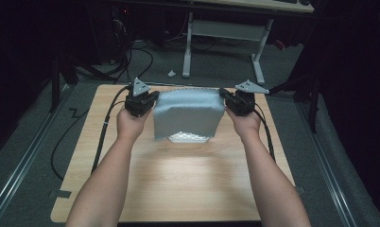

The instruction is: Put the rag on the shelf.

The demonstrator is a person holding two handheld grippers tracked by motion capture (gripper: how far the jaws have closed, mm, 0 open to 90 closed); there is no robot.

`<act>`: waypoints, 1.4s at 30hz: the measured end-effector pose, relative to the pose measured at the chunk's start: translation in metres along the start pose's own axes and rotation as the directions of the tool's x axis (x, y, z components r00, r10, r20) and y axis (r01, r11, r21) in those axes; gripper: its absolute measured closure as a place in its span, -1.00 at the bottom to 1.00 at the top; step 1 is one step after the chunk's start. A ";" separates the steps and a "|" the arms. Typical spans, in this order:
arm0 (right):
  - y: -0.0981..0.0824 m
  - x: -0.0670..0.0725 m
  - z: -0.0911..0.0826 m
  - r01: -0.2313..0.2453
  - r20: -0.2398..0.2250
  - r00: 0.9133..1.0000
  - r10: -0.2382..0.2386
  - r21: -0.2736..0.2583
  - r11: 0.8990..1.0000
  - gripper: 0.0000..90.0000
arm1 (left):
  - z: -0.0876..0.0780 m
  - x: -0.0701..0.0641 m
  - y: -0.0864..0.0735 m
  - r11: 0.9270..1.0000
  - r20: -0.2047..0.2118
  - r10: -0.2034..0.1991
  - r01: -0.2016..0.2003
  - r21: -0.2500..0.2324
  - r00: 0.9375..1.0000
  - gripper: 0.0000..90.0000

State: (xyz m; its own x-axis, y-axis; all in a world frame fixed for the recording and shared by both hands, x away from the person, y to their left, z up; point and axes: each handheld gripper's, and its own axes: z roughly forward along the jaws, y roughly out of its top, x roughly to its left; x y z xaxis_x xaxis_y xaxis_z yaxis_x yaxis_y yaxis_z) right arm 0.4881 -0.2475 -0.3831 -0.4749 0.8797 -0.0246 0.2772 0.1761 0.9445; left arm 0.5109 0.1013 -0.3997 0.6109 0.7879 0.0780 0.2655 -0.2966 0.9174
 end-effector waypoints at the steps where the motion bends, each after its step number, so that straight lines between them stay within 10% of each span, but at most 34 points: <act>1: 0.000 0.000 0.000 0.000 0.000 1.000 0.000 0.000 1.000 1.00 | 0.000 -0.001 -0.003 1.000 0.004 -0.001 0.001 0.005 1.000 0.99; 42: -0.080 0.010 0.001 -0.063 -0.032 0.997 0.067 0.097 0.993 0.99 | 0.010 -0.024 -0.075 0.990 0.127 -0.088 0.073 0.120 0.988 0.99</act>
State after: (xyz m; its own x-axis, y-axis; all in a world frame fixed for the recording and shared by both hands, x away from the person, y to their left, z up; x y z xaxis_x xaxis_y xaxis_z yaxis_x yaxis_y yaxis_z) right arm 0.4615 -0.2522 -0.4594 -0.4815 0.8751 0.0489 0.3861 0.1618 0.9082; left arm 0.4840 0.0995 -0.4748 0.6748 0.7360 -0.0536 0.3971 -0.3010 0.8670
